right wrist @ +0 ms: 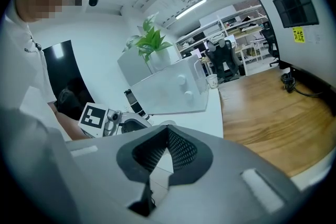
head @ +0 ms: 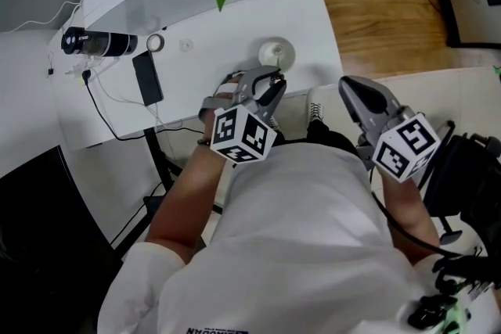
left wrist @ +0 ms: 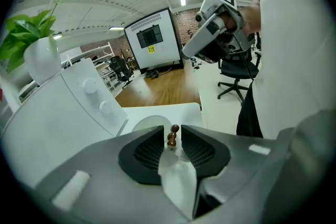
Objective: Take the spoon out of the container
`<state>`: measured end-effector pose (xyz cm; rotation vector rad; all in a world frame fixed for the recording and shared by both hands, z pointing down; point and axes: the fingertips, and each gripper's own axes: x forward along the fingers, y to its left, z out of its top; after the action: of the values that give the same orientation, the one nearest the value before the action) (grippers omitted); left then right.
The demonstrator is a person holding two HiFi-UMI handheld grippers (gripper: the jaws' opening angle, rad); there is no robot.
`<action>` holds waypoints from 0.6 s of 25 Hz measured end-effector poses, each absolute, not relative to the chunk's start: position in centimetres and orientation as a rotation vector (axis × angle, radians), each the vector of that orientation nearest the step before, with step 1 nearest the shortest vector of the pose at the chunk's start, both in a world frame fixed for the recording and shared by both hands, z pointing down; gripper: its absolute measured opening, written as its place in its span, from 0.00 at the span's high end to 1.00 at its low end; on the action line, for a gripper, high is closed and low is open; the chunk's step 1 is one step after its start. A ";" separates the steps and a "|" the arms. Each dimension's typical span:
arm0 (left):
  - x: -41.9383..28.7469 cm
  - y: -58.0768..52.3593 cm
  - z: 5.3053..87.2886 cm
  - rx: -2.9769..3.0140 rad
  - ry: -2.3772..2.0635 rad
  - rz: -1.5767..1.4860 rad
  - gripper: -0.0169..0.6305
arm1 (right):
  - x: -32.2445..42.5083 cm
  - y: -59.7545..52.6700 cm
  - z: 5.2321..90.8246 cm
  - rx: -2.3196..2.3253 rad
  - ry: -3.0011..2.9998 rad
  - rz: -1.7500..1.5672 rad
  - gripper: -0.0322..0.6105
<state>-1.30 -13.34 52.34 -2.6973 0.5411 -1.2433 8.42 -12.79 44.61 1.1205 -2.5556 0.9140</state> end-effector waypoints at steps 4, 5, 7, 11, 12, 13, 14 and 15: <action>-1.5 -13.4 52.7 -2.687 0.548 -1.258 0.81 | 8.3 -12.6 44.5 1.119 -2.555 0.914 0.94; -1.5 -13.4 52.7 -2.686 0.552 -1.257 0.82 | 8.3 -12.6 44.4 1.119 -2.555 0.913 0.94; -1.4 -13.5 52.6 -2.682 0.561 -1.251 0.85 | 8.4 -12.5 44.3 1.121 -2.555 0.907 0.94; -1.2 -13.6 52.5 -2.678 0.574 -1.241 0.87 | 8.6 -12.6 44.2 1.124 -2.555 0.900 0.94; -1.2 -13.6 52.5 -2.678 0.574 -1.241 0.88 | 8.5 -12.6 44.2 1.122 -2.555 0.899 0.94; -1.2 -13.6 52.5 -2.677 0.574 -1.242 0.88 | 8.5 -12.6 44.2 1.120 -2.555 0.899 0.94; -1.2 -13.6 52.5 -2.676 0.576 -1.242 0.88 | 8.5 -12.6 44.2 1.119 -2.556 0.898 0.94; -1.2 -13.7 52.5 -2.675 0.579 -1.241 0.88 | 8.4 -12.7 44.2 1.118 -2.557 0.897 0.94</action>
<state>-1.24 -13.68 52.47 -2.6753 0.5795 -1.2413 8.44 -12.71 44.15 1.1183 -2.5574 0.8973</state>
